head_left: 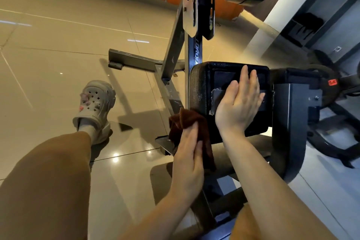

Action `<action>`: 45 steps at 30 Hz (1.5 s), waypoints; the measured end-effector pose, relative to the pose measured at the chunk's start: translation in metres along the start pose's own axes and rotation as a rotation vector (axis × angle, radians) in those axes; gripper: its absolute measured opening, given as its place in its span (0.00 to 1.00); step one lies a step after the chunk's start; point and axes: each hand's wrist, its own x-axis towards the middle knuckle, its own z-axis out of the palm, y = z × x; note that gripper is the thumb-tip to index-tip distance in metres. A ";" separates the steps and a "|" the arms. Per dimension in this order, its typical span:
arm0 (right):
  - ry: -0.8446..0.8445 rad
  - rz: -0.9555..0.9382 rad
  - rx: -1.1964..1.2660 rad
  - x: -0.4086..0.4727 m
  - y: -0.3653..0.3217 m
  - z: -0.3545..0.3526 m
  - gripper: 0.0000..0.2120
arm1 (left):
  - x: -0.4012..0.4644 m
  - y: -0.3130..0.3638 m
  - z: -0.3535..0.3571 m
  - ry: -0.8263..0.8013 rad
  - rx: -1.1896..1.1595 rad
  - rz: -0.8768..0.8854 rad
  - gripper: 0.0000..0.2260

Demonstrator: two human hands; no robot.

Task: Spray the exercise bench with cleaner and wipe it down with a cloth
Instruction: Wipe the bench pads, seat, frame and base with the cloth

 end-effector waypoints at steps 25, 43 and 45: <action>0.011 -0.011 0.003 0.000 0.002 0.000 0.27 | 0.062 0.007 -0.009 -0.022 0.026 0.068 0.22; 0.004 -0.016 0.003 -0.001 0.002 0.000 0.27 | 0.053 0.010 -0.005 -0.029 -0.014 0.068 0.23; 0.010 -0.011 0.003 0.000 0.002 0.001 0.27 | 0.082 0.019 -0.009 -0.051 -0.008 0.098 0.22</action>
